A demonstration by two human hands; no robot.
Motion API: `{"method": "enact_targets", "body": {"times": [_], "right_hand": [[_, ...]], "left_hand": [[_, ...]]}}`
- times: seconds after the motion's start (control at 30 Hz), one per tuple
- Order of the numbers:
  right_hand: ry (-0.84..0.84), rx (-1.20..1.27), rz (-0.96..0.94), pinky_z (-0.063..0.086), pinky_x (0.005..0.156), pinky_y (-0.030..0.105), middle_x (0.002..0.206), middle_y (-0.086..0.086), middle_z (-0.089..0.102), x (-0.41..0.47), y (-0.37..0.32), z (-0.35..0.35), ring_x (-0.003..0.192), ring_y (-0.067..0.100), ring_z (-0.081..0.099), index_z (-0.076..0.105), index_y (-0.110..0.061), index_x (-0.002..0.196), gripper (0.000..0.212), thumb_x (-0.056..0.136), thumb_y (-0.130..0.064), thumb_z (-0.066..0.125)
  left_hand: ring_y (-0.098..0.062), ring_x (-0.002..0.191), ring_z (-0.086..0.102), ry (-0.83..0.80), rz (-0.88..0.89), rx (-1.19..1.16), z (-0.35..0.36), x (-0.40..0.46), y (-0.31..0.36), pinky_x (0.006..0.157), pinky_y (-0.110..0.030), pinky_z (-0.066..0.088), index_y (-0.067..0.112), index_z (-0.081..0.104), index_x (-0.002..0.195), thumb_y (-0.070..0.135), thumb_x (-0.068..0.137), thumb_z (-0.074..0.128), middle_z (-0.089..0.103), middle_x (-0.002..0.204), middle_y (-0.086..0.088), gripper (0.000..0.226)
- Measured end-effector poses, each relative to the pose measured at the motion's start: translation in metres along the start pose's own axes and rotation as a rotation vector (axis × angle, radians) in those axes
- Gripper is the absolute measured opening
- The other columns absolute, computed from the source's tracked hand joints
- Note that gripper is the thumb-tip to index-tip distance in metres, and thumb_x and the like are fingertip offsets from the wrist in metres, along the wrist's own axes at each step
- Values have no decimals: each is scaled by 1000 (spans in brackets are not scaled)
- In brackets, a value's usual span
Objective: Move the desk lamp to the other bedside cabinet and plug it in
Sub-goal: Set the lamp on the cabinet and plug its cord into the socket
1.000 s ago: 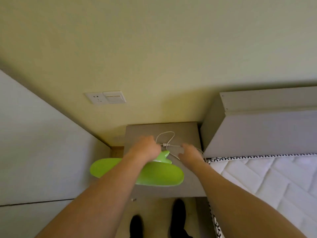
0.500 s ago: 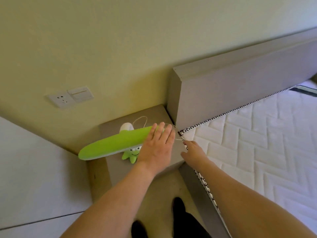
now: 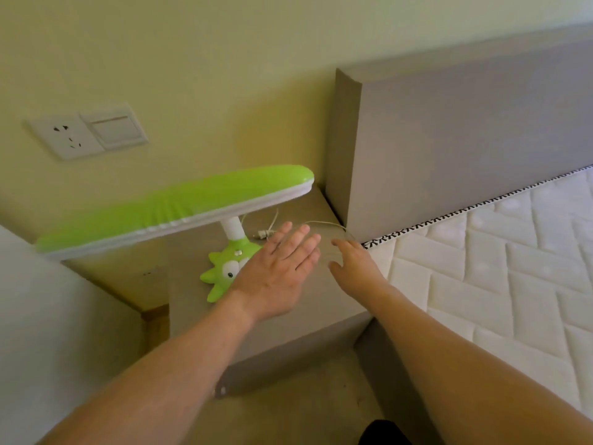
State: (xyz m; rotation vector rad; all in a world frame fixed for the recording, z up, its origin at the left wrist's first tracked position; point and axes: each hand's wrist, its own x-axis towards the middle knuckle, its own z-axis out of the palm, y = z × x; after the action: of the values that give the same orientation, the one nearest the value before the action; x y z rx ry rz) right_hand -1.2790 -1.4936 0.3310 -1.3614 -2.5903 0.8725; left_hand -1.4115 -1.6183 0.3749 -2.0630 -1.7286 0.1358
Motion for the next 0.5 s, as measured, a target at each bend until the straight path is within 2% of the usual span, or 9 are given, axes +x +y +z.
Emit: {"method": "enact_targets", "body": {"times": [0.1,0.3,0.4,0.5], "right_hand": [[80,-7,-39,32,112,38,146,12,43,33,15,33,134,29,41,40,-10,143,52,93,-20,48],[283,-111,-194,36,106,39,142,14,47,106,37,88,129,34,44,44,-9,138,47,91,-17,45],[366,-179,-250,37,106,40,145,11,43,129,42,103,130,34,43,43,-13,140,48,92,-17,43],[370,-213,-324,36,108,42,147,9,42,141,30,110,132,33,42,41,-15,141,50,92,-18,43]], "left_hand": [[-31,122,54,-11,-125,-18,49,2,-2,105,-47,41,8,63,120,18,83,47,60,130,-11,42],[-27,128,42,-10,-349,-79,147,11,-3,108,-39,36,11,51,129,35,91,37,48,140,-8,47],[-27,122,48,-64,-366,12,174,10,-4,98,-41,43,12,54,123,40,90,36,52,133,-7,47],[-30,112,55,-60,-383,44,174,14,-3,85,-40,45,12,57,117,37,88,39,58,122,-8,42]]}}
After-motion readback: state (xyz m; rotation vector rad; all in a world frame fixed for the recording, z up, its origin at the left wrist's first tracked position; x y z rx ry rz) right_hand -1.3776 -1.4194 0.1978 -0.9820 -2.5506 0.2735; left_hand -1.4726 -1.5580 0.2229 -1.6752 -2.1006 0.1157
